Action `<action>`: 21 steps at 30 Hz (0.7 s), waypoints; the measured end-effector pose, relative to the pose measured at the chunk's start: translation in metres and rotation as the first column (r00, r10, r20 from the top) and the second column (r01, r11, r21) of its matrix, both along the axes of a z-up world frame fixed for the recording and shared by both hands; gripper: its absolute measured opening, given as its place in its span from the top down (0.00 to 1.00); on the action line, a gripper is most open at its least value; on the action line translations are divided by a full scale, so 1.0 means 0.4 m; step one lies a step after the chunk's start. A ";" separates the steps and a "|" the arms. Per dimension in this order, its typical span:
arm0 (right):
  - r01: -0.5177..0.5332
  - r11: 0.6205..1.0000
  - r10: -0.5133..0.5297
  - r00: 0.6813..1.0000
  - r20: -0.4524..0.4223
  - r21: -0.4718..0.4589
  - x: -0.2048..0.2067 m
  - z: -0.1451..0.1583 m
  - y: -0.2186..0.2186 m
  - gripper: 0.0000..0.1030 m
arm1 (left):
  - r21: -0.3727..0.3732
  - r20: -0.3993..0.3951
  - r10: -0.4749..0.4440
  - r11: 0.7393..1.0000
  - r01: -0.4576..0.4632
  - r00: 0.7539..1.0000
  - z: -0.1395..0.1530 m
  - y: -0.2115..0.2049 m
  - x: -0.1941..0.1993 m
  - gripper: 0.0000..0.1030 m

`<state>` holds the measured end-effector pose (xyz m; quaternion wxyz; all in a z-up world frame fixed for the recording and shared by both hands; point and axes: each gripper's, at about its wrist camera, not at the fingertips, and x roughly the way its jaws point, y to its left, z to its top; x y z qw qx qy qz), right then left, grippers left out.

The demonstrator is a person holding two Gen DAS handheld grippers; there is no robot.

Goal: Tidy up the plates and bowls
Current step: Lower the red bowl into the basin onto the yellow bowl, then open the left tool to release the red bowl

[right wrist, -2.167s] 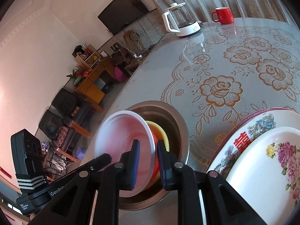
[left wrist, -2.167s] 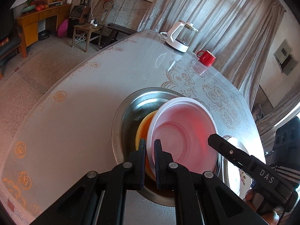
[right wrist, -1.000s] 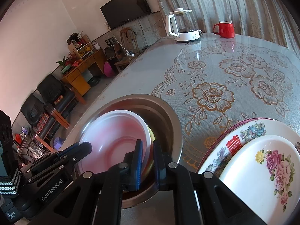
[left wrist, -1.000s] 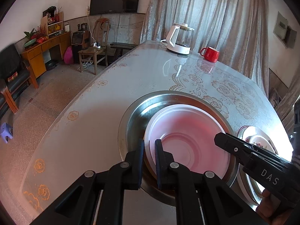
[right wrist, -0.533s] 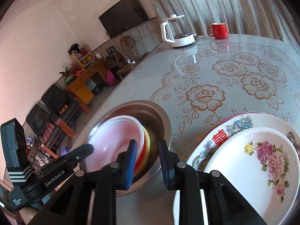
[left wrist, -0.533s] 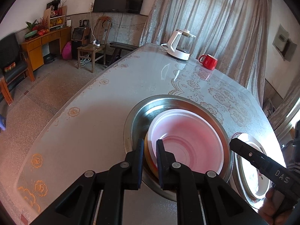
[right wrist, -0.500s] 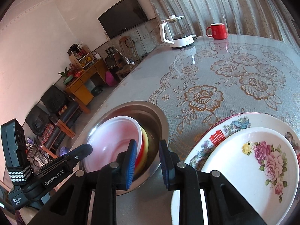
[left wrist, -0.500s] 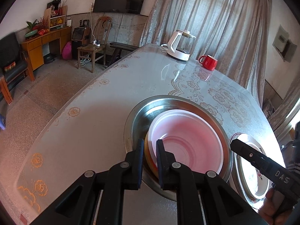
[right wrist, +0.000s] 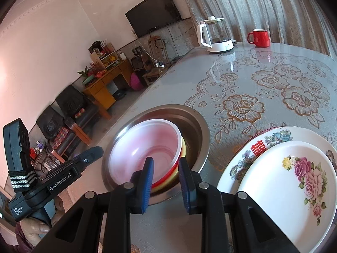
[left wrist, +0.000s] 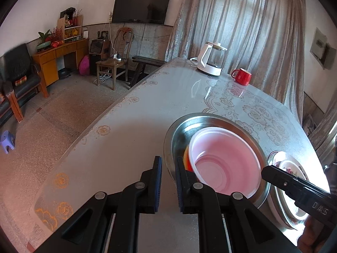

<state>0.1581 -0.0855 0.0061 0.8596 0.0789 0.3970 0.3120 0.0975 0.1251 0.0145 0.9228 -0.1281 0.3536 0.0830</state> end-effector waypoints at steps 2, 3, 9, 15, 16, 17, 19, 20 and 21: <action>0.006 0.999 -0.006 1.000 0.000 -0.031 0.004 -0.006 0.011 0.77 | 0.025 0.005 -0.003 1.000 0.003 1.000 -0.004 -0.002 0.001 0.87; 0.004 0.999 -0.004 1.000 0.001 -0.043 0.007 -0.009 0.016 0.77 | 0.035 0.005 -0.007 0.999 0.007 1.000 -0.003 -0.005 0.004 0.87; 0.011 0.991 -0.009 1.000 0.012 -0.132 0.029 -0.023 0.054 0.80 | 0.068 -0.020 -0.026 0.997 0.027 0.999 -0.018 -0.013 0.040 0.86; 0.028 0.980 -0.022 0.999 0.035 -0.195 0.064 -0.032 0.077 0.88 | 0.057 -0.026 -0.036 0.998 0.037 0.999 -0.034 -0.002 0.067 0.84; 0.034 0.978 -0.027 0.999 0.038 -0.204 0.070 -0.031 0.080 0.90 | 0.065 -0.028 -0.039 0.997 0.040 0.999 -0.036 -0.003 0.071 0.84; 0.040 0.977 -0.032 0.999 0.038 -0.209 0.077 -0.032 0.082 0.91 | 0.072 -0.030 -0.040 0.997 0.043 0.999 -0.038 -0.006 0.076 0.83; 0.050 0.976 -0.045 0.999 0.028 -0.213 0.091 -0.035 0.086 0.92 | 0.072 -0.036 -0.046 0.996 0.049 0.998 -0.042 -0.007 0.085 0.83; 0.053 0.975 -0.049 0.999 0.022 -0.215 0.097 -0.038 0.089 0.92 | 0.074 -0.036 -0.049 0.996 0.051 0.998 -0.044 -0.006 0.089 0.82; 0.059 0.974 -0.056 0.998 0.023 -0.220 0.100 -0.040 0.092 0.92 | 0.077 -0.038 -0.051 0.996 0.053 0.998 -0.046 -0.006 0.094 0.82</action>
